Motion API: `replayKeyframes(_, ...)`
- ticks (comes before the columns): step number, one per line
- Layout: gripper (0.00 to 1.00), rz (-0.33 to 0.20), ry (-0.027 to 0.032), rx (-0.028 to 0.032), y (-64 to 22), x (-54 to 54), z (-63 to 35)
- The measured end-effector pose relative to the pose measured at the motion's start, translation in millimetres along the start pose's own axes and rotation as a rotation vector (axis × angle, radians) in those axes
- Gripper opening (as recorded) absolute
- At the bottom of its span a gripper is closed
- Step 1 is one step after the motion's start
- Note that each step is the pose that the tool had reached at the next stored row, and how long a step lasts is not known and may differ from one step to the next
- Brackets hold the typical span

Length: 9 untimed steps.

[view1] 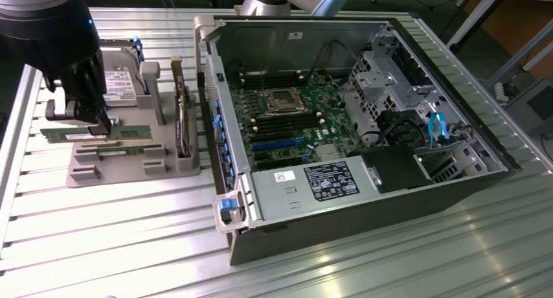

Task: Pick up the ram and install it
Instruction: 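Pick up the ram and move it above insertion slot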

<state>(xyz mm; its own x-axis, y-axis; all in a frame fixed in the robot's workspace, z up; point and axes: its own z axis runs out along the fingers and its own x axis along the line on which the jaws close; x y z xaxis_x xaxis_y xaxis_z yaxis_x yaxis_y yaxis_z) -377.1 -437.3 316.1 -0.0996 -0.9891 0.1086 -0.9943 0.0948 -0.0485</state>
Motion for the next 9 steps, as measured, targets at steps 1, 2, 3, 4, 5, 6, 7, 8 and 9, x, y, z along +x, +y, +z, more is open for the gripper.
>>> replayKeyframes(1, 0.11, 0.000, 0.0013, 0.0001, -0.2, 0.4, -3.3)
replayKeyframes(2, 0.11, 0.000, 0.0020, 0.0002, -0.3, 0.6, -5.3)
replayKeyframes(3, 0.11, 0.000, 0.0034, 0.0003, -0.4, 0.9, -8.6)
replayKeyframes(4, 0.11, 0.000, 0.0043, 0.0004, -0.5, 1.2, -11.1)
replayKeyframes(5, 0.11, 0.000, 0.0052, 0.0004, -0.7, 1.5, -13.6)
replayKeyframes(6, 0.11, 0.000, 0.0057, 0.0006, -0.8, 1.8, -16.6)
replayKeyframes(7, 0.11, 0.000, 0.0059, 0.0007, -0.9, 2.0, -18.5)
replayKeyframes(8, 0.11, 0.000, 0.0062, 0.0006, -1.0, 2.2, -20.5)
replayKeyframes(9, 0.11, 0.000, 0.0065, 0.0006, -1.1, 2.5, -22.4)
